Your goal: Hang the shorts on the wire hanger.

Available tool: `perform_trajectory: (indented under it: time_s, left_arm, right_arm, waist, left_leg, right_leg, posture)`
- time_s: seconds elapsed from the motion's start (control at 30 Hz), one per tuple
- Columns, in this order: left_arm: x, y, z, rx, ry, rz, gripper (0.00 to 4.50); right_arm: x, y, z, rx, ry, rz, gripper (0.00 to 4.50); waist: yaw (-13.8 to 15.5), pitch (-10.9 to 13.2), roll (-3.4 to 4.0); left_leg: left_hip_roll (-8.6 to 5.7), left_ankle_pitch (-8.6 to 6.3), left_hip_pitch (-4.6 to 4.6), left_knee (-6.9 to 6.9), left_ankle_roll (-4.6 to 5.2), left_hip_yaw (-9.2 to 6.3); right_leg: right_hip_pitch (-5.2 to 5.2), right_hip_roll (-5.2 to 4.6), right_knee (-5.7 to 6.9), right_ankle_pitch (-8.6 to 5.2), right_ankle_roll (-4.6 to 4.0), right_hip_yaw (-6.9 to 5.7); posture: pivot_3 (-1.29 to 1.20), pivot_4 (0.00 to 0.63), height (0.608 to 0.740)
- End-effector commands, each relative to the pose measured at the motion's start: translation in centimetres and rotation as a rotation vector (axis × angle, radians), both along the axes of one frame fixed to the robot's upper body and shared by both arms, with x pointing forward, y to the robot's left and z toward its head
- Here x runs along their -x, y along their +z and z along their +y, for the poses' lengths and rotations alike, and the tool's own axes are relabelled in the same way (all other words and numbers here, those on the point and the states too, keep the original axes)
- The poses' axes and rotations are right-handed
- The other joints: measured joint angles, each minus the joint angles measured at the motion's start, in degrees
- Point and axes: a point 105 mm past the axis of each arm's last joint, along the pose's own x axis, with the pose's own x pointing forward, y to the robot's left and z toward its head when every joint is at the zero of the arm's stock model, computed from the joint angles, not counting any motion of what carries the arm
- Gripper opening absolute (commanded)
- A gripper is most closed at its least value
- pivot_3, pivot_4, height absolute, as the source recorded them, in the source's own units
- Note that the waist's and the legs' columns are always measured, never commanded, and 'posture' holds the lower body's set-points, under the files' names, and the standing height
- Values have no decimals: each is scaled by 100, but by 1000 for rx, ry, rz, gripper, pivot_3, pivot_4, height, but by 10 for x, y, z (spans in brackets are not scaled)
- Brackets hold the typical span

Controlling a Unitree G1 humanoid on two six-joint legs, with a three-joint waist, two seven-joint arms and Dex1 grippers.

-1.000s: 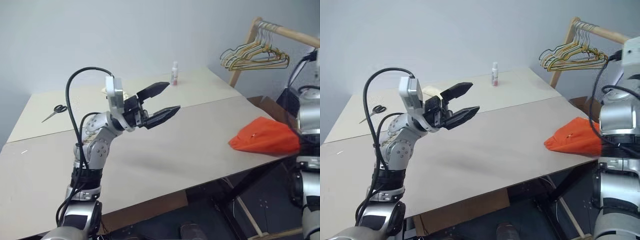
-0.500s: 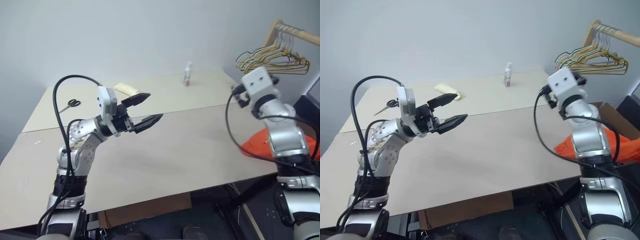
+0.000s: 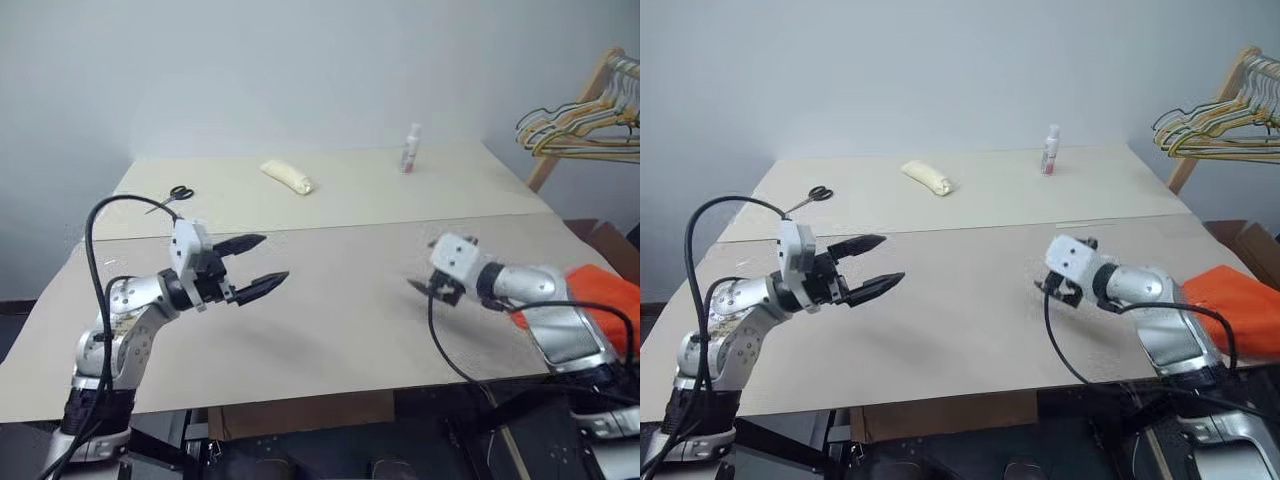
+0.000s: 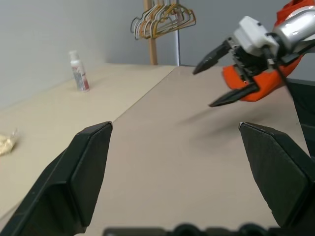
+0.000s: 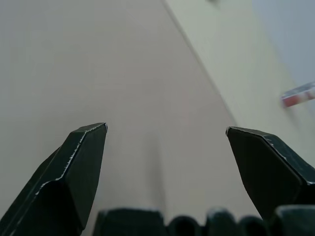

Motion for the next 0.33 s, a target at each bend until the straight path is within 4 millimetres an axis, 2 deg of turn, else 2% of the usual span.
perform_trajectory:
  time_s: [0.03, 0.33]
  left_arm:
    - [1, 1, 2, -60, -7, -41, 4500]
    - [0, -6, 3, -94, -14, -10, 4500]
  right_arm:
    - [10, 9, 7, -4, 45, 15, 4475]
    - [16, 3, 3, 31, 44, 7, 4475]
  waist:
    - [5, 0, -6]
    - [23, 0, -26]
  left_leg:
    - [2, 0, 2, 0, -1, 2]
    - [1, 3, 2, 2, -4, 2]
  right_leg:
    - [0, 3, 0, 2, -4, 0]
    - [2, 4, 1, 3, -6, -5]
  posture:
    - [93, 0, 740]
    - [79, 0, 740]
